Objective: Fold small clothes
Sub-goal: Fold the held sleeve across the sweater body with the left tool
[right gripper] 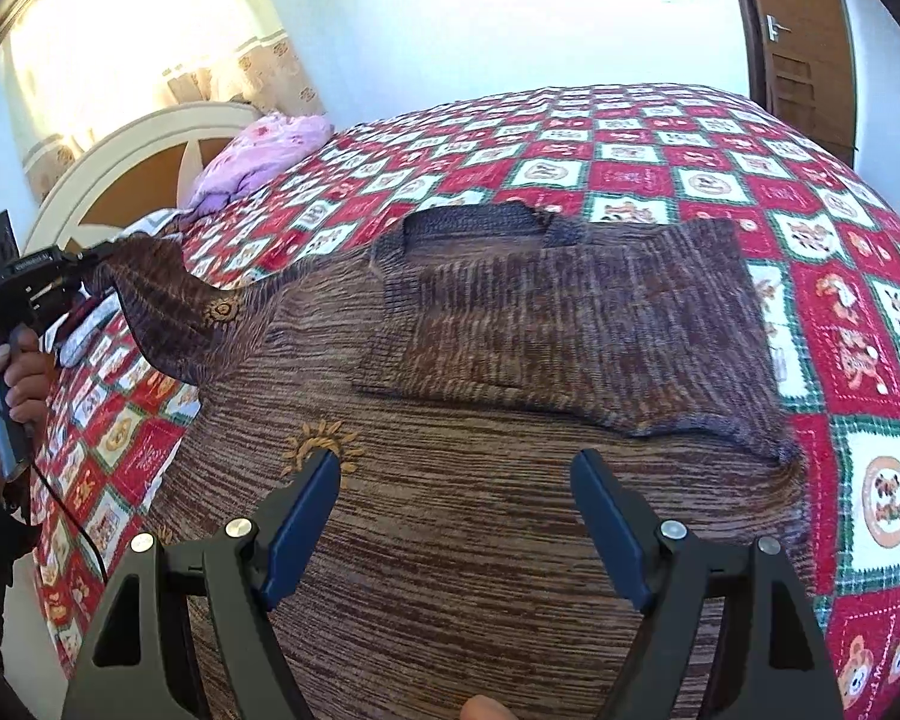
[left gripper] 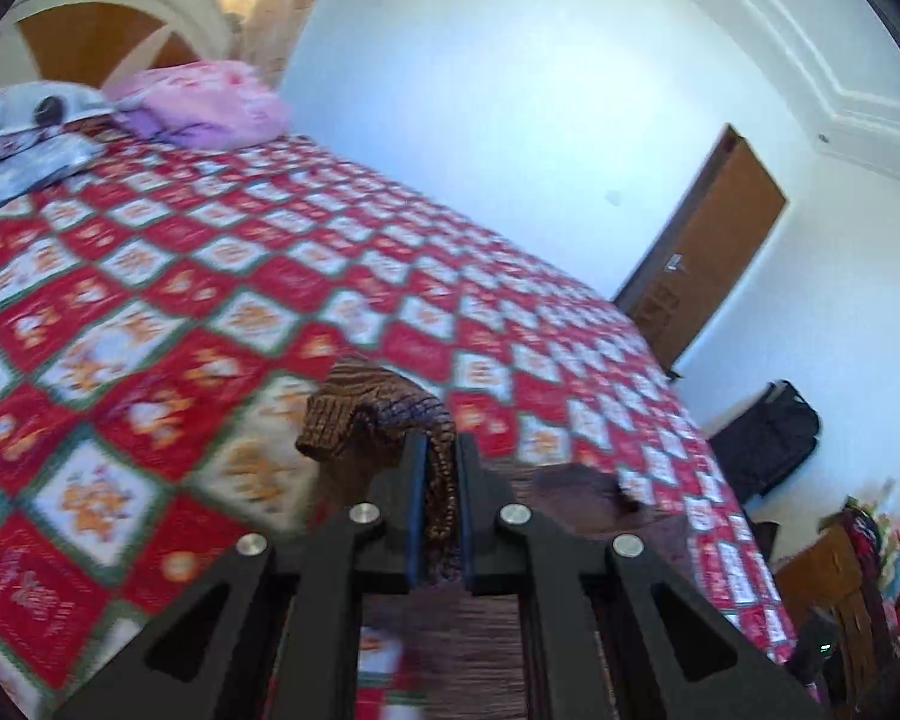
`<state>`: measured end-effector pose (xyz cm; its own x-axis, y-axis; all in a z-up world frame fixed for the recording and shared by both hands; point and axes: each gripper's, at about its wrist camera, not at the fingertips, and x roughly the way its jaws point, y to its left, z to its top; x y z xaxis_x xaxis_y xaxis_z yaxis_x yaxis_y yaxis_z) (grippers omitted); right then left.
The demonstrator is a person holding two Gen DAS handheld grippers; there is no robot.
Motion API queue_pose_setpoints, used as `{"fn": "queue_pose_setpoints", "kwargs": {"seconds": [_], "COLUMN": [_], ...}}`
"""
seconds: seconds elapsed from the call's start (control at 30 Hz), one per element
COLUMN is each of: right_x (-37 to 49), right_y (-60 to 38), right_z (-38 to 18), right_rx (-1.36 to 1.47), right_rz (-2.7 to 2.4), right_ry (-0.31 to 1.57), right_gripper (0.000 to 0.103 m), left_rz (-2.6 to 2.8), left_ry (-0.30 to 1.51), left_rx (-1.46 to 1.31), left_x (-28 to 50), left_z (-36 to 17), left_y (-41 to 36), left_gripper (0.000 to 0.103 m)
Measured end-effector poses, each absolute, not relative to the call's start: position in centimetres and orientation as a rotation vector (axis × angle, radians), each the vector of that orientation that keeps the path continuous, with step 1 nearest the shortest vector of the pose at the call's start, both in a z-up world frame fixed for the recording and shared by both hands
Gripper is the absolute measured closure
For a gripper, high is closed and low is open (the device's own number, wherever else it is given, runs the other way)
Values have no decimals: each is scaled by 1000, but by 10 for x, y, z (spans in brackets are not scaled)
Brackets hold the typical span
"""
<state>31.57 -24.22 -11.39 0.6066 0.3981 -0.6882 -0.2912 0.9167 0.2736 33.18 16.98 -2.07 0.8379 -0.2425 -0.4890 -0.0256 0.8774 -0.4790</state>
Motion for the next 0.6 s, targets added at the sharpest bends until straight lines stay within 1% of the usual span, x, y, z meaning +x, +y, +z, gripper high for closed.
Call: {"fn": "queue_pose_setpoints", "kwargs": {"seconds": [0.17, 0.27, 0.47, 0.53, 0.6], "right_x": [313, 311, 309, 309, 308], "right_y": [-258, -267, -290, -298, -305], "right_z": [-117, -120, -128, -130, -133], "right_rx": [182, 203, 255, 266, 275], "right_rz": [385, 375, 342, 327, 310], "right_ry": [825, 826, 832, 835, 836], "right_gripper": [23, 23, 23, 23, 23], "left_rz": [-224, -280, -328, -343, -348], "left_ry": [574, 591, 673, 704, 729], "left_rx": [-481, -466, -391, -373, -350], "left_x": [343, 352, 372, 378, 380], "left_z": [-7, -8, -44, -61, -74], "left_y": [118, 83, 6, -16, -35], "left_gripper": [93, 93, 93, 96, 96]}}
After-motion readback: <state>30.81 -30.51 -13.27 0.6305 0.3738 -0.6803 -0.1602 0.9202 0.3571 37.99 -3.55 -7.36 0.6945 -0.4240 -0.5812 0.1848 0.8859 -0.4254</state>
